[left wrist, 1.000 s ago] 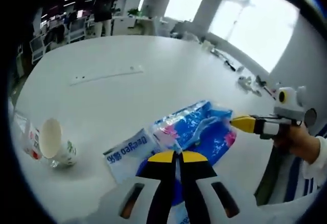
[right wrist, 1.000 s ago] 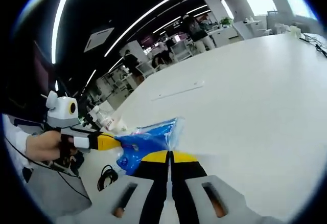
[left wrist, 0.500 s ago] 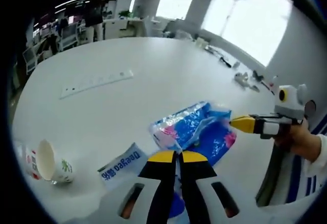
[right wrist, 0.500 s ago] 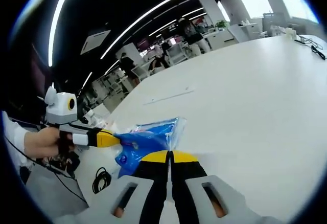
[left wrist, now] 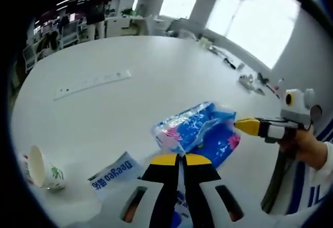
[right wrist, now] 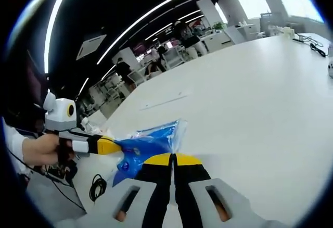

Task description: Arrange the tabletop items into an orderly group along one side of the table until the central work area is clear of visible clutter.

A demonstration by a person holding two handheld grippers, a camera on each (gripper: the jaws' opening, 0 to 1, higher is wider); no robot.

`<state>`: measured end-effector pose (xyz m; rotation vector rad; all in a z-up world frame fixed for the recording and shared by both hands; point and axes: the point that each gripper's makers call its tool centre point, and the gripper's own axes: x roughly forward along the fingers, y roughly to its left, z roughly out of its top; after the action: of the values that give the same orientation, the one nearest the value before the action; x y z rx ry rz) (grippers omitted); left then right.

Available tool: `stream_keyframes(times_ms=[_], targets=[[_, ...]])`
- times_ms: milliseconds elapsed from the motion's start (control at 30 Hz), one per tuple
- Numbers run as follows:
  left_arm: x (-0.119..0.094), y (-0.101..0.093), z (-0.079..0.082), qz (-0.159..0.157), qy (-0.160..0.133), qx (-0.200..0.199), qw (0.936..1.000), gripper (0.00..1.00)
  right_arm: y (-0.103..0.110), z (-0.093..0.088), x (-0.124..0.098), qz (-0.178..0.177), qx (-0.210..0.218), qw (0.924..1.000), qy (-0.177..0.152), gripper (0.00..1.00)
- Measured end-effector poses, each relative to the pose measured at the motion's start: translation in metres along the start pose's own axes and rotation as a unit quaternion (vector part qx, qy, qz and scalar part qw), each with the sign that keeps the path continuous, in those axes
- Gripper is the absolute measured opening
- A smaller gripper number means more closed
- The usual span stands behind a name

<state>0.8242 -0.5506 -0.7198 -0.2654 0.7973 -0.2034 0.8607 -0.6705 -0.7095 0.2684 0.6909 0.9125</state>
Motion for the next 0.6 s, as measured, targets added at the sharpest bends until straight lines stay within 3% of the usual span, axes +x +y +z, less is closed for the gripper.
stream_keyframes(times_ms=[533,600], targets=[[0.019,-0.001,0.001,0.004,0.007,-0.007,0.9999,0.00,-0.020,-0.002,0.007,-0.006,-0.001,1.0000,0.002,0.00],[0.022,-0.001,0.000,0.011,0.012,0.024,0.9996,0.00,-0.024,-0.002,0.009,-0.006,0.000,1.0000,0.003,0.00]])
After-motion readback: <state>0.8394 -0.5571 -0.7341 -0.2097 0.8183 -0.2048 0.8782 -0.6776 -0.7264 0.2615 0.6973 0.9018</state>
